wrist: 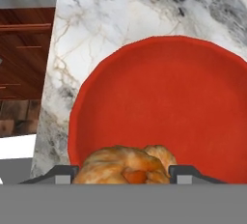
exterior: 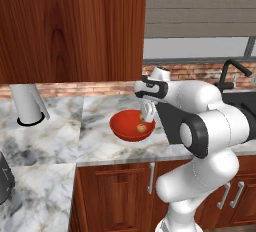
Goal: Pick the tangerines from the cabinet and place them in one bowl. Pick the broccoli from the sink and place it in the other bowl.
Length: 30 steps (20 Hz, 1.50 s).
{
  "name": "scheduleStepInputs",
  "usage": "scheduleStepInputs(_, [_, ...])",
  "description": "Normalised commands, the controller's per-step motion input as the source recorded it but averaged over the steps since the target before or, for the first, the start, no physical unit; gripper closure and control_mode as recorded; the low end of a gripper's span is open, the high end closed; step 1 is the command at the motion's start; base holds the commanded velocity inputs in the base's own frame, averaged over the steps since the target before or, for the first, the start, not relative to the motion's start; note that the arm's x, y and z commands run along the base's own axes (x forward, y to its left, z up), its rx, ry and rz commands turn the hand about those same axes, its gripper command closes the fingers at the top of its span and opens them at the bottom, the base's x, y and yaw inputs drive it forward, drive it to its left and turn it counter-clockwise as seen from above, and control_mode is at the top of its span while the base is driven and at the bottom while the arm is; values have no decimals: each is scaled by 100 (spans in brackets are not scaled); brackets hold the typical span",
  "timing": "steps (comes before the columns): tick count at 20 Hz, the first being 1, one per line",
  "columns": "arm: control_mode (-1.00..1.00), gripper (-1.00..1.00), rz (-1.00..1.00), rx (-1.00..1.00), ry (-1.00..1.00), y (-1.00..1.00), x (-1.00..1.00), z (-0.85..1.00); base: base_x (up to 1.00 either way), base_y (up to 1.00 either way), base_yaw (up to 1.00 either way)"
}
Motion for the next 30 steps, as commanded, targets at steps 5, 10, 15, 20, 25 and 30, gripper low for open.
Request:
scheduleStepInputs(5, [-100, -100, 0, 0, 0, 0, 1, -6, 0, 0, 0])
scheduleStepInputs(10, [-100, -100, 0, 0, 0, 0, 0, -5, 0, 0, 0])
scheduleStepInputs(15, [-100, -100, 0, 0, 1, -1, 1, 1, 0, 0, 0])
scheduleStepInputs(20, [-100, -100, 2, 0, 3, -24, 0, 33, 0, 0, 0])
scheduleStepInputs(25, [-100, -100, 2, 0, 2, -34, -5, 45, 0, 0, 0])
scheduleStepInputs(30, [-100, -100, 0, 0, 0, -21, -20, 50, 0, 0, 0])
